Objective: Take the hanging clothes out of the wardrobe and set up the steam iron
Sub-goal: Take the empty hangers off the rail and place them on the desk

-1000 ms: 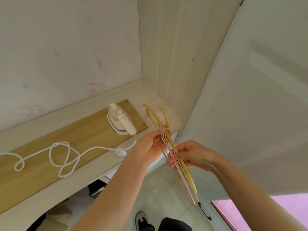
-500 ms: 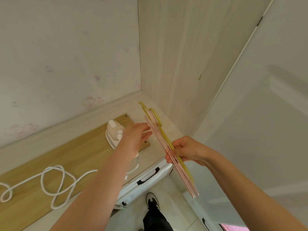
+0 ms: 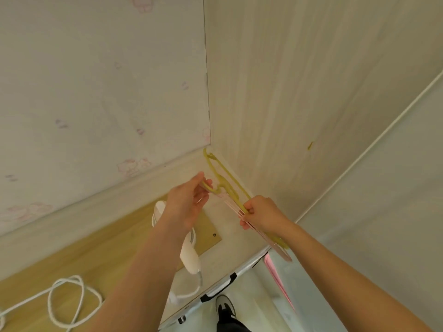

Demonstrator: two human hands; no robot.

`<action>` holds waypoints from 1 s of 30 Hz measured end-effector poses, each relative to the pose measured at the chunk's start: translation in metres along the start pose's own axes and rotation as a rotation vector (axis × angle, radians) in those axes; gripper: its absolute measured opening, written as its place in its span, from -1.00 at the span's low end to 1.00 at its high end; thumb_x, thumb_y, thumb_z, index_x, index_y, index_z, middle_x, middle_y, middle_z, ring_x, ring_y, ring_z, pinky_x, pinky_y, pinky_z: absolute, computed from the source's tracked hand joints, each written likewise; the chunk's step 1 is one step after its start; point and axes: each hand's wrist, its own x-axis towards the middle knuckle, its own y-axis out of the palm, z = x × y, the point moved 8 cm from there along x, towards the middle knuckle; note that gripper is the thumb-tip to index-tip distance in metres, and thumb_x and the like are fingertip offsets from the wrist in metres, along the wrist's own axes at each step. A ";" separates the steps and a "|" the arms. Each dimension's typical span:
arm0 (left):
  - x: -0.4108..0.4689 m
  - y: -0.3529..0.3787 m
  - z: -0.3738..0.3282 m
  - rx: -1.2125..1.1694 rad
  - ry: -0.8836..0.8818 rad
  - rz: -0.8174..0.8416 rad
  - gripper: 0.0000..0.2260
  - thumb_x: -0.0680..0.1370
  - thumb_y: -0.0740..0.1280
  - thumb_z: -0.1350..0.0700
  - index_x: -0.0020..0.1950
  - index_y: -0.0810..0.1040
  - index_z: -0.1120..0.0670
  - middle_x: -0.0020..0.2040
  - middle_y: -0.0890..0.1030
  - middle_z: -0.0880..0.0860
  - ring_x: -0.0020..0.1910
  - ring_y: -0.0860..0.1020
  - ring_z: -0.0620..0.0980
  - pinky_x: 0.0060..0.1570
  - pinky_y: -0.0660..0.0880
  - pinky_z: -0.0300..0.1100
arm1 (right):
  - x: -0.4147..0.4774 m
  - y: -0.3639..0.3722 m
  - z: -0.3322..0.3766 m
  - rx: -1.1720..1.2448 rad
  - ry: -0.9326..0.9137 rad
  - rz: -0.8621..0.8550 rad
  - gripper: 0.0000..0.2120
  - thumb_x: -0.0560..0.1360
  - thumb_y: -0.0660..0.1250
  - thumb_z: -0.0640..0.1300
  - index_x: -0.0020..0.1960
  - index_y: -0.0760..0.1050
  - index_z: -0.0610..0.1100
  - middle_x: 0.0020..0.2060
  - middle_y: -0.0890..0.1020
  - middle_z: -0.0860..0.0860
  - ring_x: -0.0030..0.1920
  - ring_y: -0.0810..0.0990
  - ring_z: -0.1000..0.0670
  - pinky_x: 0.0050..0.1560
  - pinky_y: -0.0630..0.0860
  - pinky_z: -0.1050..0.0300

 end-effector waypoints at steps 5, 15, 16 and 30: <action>0.032 -0.020 0.022 -0.016 -0.045 -0.127 -0.91 0.56 0.32 0.24 0.01 0.56 0.24 -0.20 0.60 0.09 -0.18 0.55 -0.04 0.15 0.48 -0.10 | 0.030 0.006 -0.006 -0.234 0.021 -0.080 -0.83 0.39 0.33 -0.24 -0.34 0.43 -0.08 -0.25 0.63 -0.15 -0.18 0.60 -0.15 -0.29 0.42 0.13; 0.074 -0.040 0.068 -0.211 -0.177 -0.290 -0.87 0.60 0.19 0.34 -0.11 0.47 0.25 -0.22 0.52 0.13 -0.22 0.52 -0.01 0.09 0.48 -0.08 | 0.065 0.023 -0.021 -0.401 -0.003 -0.157 -0.89 0.50 0.22 -0.26 -0.09 0.53 -0.17 -0.10 0.62 -0.17 -0.08 0.61 -0.18 -0.27 0.34 0.13; 0.077 -0.042 0.072 -0.216 -0.187 -0.316 -0.86 0.60 0.18 0.34 -0.12 0.47 0.24 -0.22 0.51 0.13 -0.24 0.51 -0.01 0.03 0.50 -0.09 | 0.067 0.024 -0.021 -0.424 -0.002 -0.158 -0.88 0.51 0.21 -0.26 -0.07 0.53 -0.17 -0.08 0.61 -0.17 -0.06 0.60 -0.18 -0.26 0.35 0.12; 0.099 -0.066 0.109 -0.016 -0.231 -0.528 -0.74 0.56 0.10 0.43 -0.26 0.43 0.21 -0.25 0.52 0.12 -0.17 0.51 0.10 0.11 0.47 0.03 | 0.055 0.050 -0.029 -0.578 0.020 -0.165 -0.77 0.53 0.11 -0.39 0.06 0.47 -0.21 0.00 0.61 -0.15 0.02 0.60 -0.18 -0.21 0.31 0.10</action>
